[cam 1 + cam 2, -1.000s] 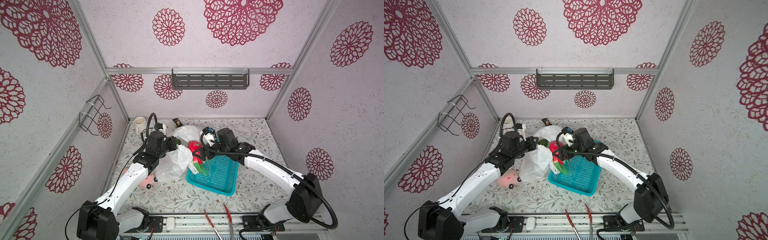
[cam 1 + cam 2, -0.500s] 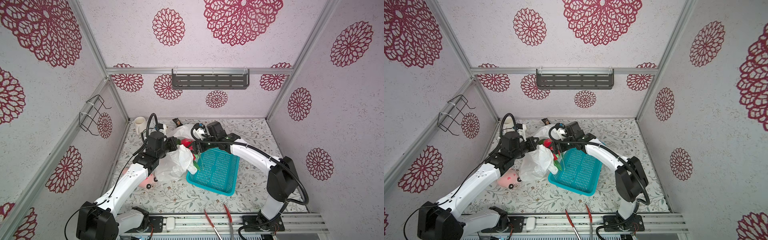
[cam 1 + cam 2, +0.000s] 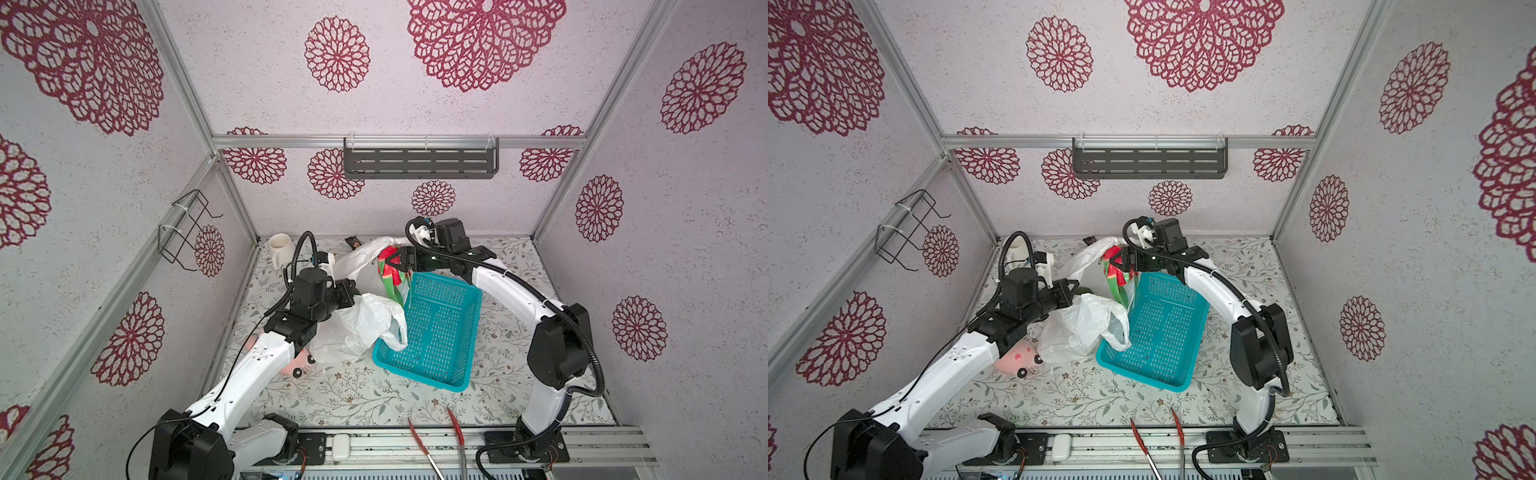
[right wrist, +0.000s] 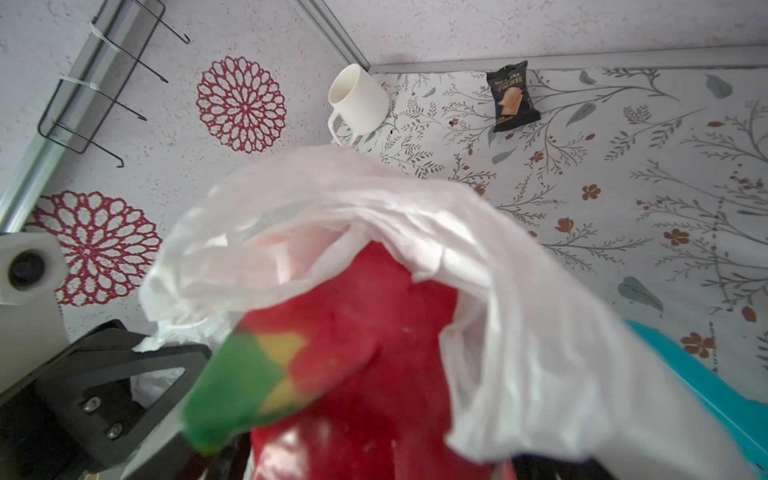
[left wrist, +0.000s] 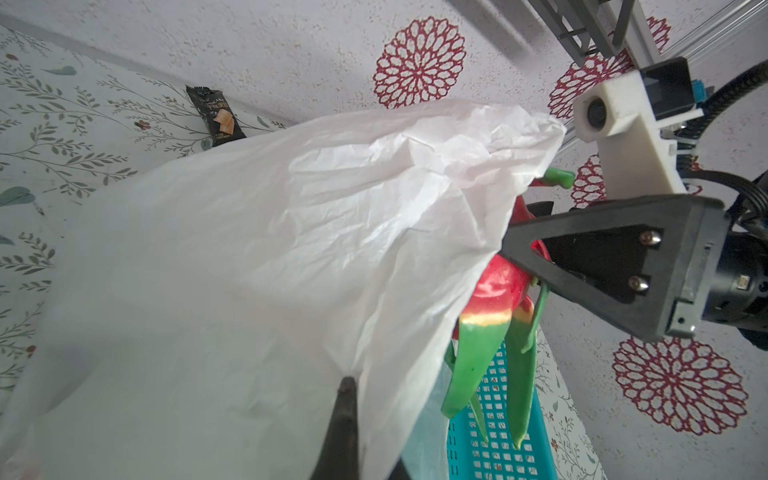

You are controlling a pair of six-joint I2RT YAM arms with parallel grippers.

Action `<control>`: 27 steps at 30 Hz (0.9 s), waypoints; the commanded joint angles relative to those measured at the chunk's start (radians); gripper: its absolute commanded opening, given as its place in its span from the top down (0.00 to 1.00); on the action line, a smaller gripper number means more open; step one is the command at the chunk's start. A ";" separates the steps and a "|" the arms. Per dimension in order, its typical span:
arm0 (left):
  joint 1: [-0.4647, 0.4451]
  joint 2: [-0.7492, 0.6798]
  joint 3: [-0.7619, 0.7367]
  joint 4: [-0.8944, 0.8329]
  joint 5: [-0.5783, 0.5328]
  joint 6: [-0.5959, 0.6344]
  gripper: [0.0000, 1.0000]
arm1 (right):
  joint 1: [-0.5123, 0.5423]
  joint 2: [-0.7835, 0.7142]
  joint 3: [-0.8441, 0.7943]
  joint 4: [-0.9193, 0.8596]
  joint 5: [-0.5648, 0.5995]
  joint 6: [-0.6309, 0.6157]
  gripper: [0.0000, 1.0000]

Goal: Place the fruits into the plastic bag
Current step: 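Lift the red dragon fruit over the basket rim into the bag, then open the right gripper inside the bag and withdraw it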

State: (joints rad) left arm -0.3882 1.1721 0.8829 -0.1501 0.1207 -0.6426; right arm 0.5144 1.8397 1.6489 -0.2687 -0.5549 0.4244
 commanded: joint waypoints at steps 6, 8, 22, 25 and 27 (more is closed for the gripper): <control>-0.005 -0.009 -0.018 0.027 0.014 0.027 1.00 | 0.031 0.016 0.065 0.179 -0.034 0.127 0.45; -0.005 -0.011 -0.018 0.028 0.011 0.026 1.00 | 0.051 0.025 0.059 0.210 -0.035 0.147 0.45; 0.007 -0.105 -0.036 0.019 -0.074 0.032 1.00 | 0.154 0.071 -0.069 0.371 0.118 0.279 0.44; 0.019 -0.127 -0.044 0.015 -0.087 0.026 1.00 | 0.157 0.089 -0.061 0.330 0.131 0.260 0.42; 0.025 -0.135 -0.048 0.015 -0.091 0.022 1.00 | 0.163 0.101 -0.052 0.289 0.138 0.234 0.37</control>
State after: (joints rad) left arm -0.3763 1.0576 0.8494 -0.1444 0.0525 -0.6292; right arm 0.6788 1.9633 1.5570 -0.0128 -0.4416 0.6720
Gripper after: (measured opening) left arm 0.042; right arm 0.873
